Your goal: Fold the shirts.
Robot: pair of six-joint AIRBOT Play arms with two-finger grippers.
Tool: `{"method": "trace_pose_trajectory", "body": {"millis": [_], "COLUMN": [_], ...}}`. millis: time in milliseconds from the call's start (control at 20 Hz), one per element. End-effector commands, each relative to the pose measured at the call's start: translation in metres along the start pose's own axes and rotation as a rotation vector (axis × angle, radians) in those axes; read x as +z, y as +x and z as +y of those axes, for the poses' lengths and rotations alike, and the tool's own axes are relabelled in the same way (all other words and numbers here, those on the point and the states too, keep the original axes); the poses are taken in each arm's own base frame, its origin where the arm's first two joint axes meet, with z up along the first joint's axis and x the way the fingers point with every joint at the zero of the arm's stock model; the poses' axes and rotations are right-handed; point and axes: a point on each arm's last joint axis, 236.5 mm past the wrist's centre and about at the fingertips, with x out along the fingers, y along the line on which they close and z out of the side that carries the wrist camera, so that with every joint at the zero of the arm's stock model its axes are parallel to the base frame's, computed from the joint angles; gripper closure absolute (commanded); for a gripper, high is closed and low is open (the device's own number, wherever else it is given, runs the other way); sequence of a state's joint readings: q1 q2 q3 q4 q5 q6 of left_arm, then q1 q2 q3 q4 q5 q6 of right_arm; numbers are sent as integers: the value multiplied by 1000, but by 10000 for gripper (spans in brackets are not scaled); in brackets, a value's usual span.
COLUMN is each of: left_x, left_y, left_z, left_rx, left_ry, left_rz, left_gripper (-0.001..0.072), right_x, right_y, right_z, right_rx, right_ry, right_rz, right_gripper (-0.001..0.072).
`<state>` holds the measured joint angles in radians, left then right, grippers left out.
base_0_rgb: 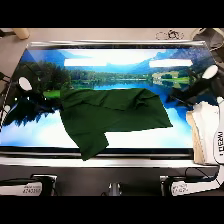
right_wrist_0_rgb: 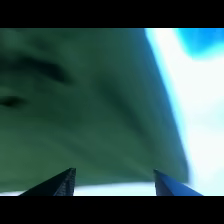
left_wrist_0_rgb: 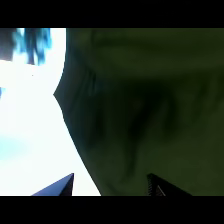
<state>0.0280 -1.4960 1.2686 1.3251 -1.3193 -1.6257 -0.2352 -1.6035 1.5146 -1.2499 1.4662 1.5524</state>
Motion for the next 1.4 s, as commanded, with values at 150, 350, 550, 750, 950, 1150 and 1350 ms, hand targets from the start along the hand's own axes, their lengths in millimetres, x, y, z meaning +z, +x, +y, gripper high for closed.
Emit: {"method": "trace_pose_trajectory", "body": {"millis": [150,350,550,750,950,1150,1350], "left_x": [-97,-101,-92,-91,-88,-70,13], "left_y": [60,72,75,74,64,33,-187], "left_z": [-8,-29,-34,-35,-38,-45,-85], "left_rx": [-148,-260,-263,-263,-269,-281,-258], "left_ry": [-72,-113,-115,-106,-82,-30,206], "left_rz": [224,208,167,160,125,24,-589], "left_gripper": [177,178,476,673,673,675,676], "right_x": [-58,-71,-77,-73,-51,-26,42], "right_y": [28,40,51,76,101,81,-108], "right_z": [-57,-71,-86,-74,-60,-28,40], "right_rx": [-34,-72,-121,-42,52,169,175], "right_ry": [99,90,86,83,116,74,-207], "right_rz": [194,231,234,191,129,51,-431], "right_gripper": [194,140,133,135,284,692,693]}}
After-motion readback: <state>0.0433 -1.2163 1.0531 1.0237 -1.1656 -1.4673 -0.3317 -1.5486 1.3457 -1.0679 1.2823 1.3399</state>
